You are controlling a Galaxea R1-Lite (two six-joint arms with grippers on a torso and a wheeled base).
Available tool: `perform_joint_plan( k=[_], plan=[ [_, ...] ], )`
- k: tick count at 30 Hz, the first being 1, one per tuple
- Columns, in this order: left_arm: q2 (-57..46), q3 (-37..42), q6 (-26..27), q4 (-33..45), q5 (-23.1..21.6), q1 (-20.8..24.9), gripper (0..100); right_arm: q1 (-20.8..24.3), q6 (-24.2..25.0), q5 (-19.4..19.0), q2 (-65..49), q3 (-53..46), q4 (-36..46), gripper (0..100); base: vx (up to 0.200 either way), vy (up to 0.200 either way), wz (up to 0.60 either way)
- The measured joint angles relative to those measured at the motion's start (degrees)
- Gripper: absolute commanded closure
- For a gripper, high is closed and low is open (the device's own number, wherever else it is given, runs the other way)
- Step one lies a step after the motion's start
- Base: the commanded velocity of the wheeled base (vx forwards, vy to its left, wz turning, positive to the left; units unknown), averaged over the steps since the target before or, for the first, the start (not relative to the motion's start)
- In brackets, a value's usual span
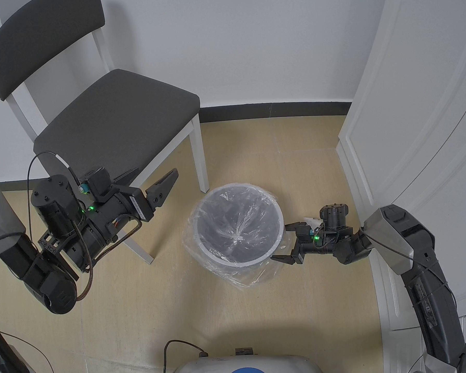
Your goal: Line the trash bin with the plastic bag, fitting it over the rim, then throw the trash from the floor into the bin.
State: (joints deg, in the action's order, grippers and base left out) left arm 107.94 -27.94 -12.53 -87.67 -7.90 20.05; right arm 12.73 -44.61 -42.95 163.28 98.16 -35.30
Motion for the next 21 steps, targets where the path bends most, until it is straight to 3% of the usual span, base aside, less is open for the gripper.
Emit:
perform_joint_plan(
  k=[6,15,18,21],
  plan=[
    [0.1,0.1,0.5,0.0,0.0,0.0,0,-0.7,-2.3,0.0,-2.7,-4.7,-0.1,0,0.0,0.0,0.0],
    [3.1,1.5,6.9,0.0,0.3,0.8,0,-3.0,-4.1,-0.1,-11.2,-17.8,-3.6,0,0.0,0.0,0.0],
    [4.9,2.2,7.9,0.0,0.4,1.9,0,-4.5,-1.3,-0.1,-15.1,-23.3,-7.7,0,0.0,0.0,0.0],
    [6.8,2.7,8.6,0.0,0.6,2.9,0,-5.7,4.9,0.1,-19.1,-28.3,-13.8,0,0.0,0.0,0.0]
  ],
)
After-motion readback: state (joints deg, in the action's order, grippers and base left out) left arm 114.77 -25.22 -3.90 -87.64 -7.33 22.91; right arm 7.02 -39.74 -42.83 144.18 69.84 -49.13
